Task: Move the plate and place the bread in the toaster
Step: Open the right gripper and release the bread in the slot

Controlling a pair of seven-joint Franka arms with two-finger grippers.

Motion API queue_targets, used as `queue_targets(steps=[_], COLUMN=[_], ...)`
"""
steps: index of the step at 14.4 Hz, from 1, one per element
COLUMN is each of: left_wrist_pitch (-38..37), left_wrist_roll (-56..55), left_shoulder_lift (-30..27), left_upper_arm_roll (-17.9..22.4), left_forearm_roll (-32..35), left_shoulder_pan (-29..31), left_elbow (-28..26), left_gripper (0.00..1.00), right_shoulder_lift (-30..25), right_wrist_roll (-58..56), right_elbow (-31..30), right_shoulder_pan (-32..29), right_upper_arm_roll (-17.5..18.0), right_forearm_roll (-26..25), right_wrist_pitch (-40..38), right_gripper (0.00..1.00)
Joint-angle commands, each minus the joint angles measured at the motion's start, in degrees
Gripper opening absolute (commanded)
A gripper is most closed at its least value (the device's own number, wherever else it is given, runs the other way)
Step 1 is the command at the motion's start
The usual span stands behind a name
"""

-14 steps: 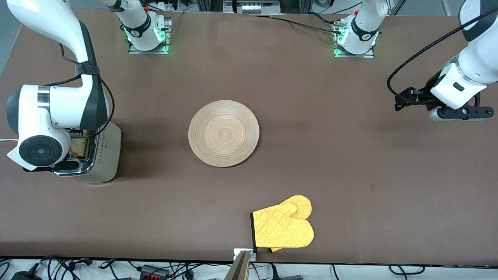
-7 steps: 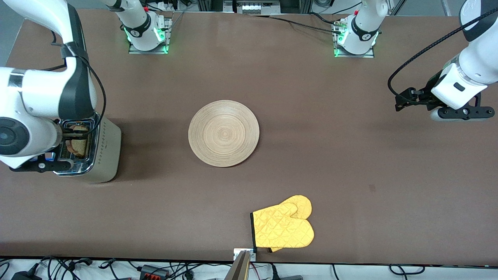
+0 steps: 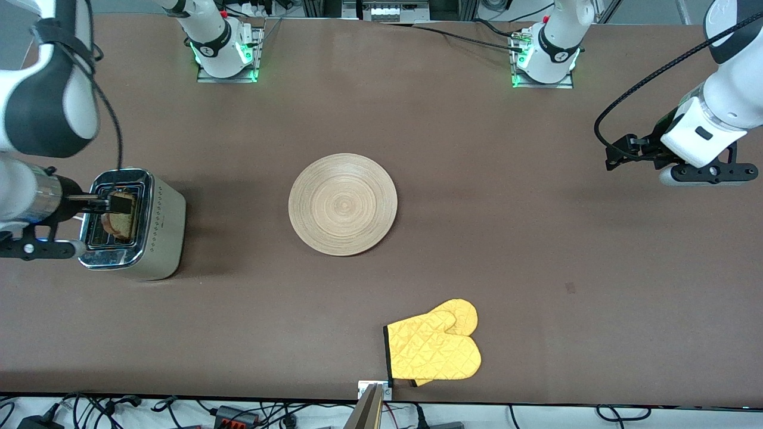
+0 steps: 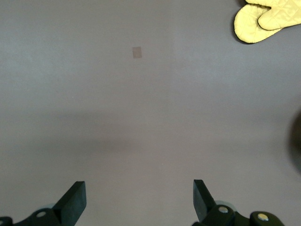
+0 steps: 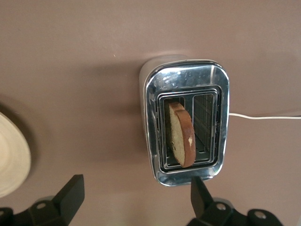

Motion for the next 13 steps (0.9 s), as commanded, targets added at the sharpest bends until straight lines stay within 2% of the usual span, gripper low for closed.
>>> queue_targets(steps=[1,6,8,10,13], left_wrist_pitch=[0.3,0.3,0.3,0.3,0.3], left_wrist_roll=[-0.4,-0.5,-0.5,-0.5,-0.5], left_shoulder_lift=[-0.6,-0.6,-0.6,-0.6,-0.6], left_upper_arm_roll=[-0.1,0.0,0.0,0.0,0.0], left_forearm_roll=[-0.9,-0.9,-0.9,-0.9,-0.9], left_shoulder_pan=[0.3,0.3,0.3,0.3,0.3], left_elbow=[-0.2,-0.2,-0.2,-0.2,-0.2], left_gripper=[1.0,1.0,1.0,1.0,1.0], right_shoulder_lift=[-1.0,-1.6,-2.4,-3.1,-9.5], right_wrist_roll=[-0.6,-0.6,0.1,-0.8,-1.0], right_elbow=[0.5,0.2,0.1,-0.7,-10.1], right_shoulder_pan=[-1.3,-1.5,-4.2,-8.7,-10.4], right_upper_arm_roll=[0.7,0.9,1.3,5.7,7.9], right_forearm_roll=[2.1,2.9,6.9,6.3,3.5], right_wrist_pitch=[1.5,3.0,2.9,4.7,11.7], right_gripper=[1.0,1.0,1.0,1.0,1.0])
